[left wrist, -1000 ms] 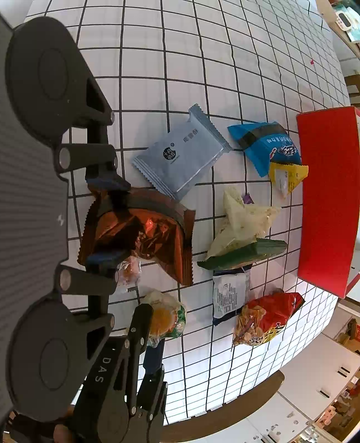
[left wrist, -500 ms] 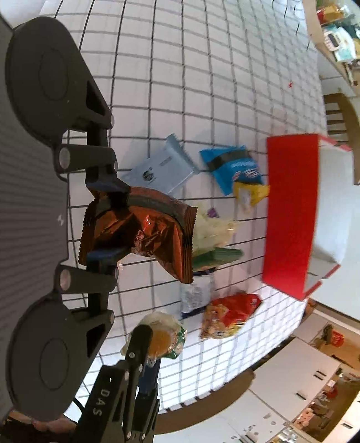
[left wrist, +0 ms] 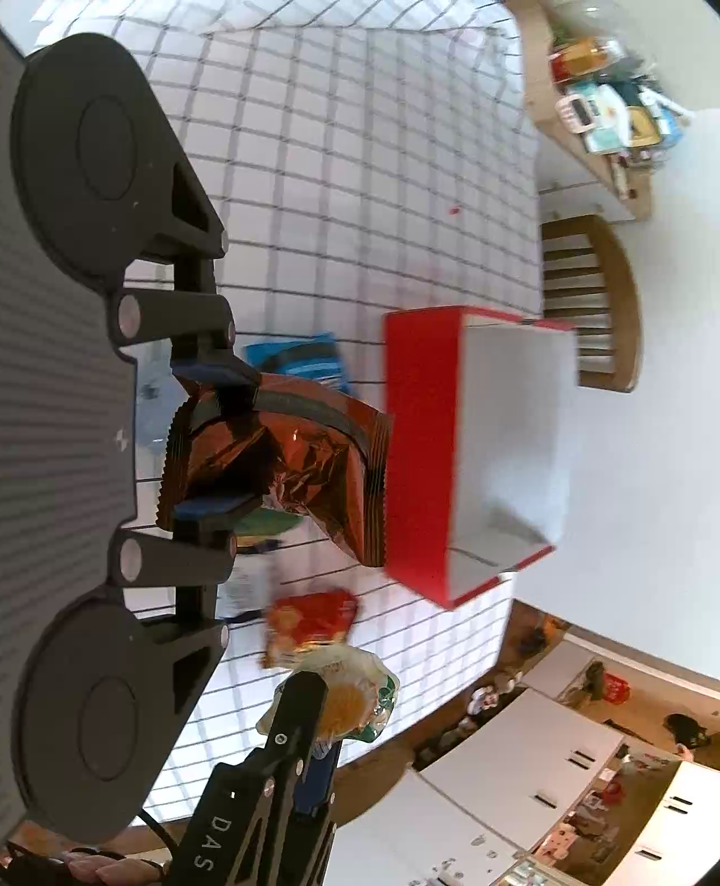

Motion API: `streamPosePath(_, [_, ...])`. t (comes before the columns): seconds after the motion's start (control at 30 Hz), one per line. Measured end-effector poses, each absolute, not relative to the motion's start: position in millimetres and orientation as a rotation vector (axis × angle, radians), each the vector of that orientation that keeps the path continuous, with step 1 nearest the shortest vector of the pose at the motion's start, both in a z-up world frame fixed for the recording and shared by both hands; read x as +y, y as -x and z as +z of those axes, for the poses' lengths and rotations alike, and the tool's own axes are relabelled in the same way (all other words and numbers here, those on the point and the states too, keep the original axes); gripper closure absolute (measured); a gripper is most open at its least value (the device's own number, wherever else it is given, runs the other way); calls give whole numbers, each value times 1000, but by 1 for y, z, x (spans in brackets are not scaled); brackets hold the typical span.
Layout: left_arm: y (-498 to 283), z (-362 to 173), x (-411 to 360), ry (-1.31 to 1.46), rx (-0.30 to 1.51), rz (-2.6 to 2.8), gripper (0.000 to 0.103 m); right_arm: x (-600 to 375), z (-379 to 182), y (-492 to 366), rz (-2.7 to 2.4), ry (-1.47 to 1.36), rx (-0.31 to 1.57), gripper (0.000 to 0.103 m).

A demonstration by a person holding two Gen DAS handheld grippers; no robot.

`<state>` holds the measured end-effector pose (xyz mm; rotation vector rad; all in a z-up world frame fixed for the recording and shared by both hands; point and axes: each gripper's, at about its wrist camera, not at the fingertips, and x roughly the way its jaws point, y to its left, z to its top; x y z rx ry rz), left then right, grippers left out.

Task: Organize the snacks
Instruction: 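Carry the pastry and bun into the red box with both tools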

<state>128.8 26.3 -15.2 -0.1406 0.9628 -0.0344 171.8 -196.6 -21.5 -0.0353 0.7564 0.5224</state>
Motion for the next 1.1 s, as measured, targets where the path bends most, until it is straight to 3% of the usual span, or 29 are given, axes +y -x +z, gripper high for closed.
streamPosePath(0.5, [-223, 22, 29, -4, 901, 80, 65, -166, 5, -256, 519, 66, 698, 66])
streamPosePath(1.1, [-345, -32, 28, -93, 1036, 153, 64, -136, -61, -359, 444, 56, 853, 67])
